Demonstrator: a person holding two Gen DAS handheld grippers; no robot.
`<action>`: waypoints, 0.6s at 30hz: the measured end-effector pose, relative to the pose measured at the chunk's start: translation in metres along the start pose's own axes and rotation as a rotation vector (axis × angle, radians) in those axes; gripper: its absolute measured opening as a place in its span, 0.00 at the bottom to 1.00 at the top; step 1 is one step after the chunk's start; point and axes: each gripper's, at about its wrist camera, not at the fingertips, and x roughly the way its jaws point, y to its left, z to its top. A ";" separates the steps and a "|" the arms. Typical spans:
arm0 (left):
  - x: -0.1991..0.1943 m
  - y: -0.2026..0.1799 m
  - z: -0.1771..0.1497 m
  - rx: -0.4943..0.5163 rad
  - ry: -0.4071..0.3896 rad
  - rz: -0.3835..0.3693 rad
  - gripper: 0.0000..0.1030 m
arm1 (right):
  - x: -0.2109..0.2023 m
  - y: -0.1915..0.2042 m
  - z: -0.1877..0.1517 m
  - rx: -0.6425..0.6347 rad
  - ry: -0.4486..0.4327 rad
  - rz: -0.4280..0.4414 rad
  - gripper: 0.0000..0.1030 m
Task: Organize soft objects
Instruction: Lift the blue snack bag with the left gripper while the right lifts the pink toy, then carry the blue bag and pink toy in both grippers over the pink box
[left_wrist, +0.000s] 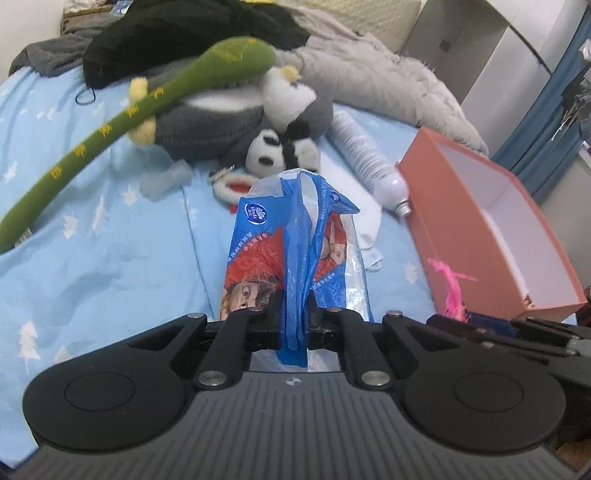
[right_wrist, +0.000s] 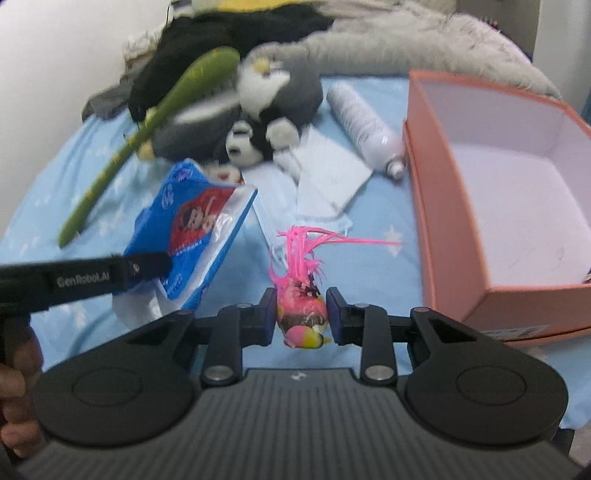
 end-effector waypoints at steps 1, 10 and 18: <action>-0.006 -0.002 0.001 0.001 -0.007 -0.004 0.10 | -0.007 -0.001 0.002 0.007 -0.016 0.002 0.31; -0.059 -0.021 0.008 0.036 -0.077 -0.056 0.10 | -0.060 0.003 0.013 0.024 -0.139 0.017 0.31; -0.091 -0.051 0.005 0.074 -0.117 -0.116 0.10 | -0.099 0.000 0.007 0.034 -0.220 -0.005 0.31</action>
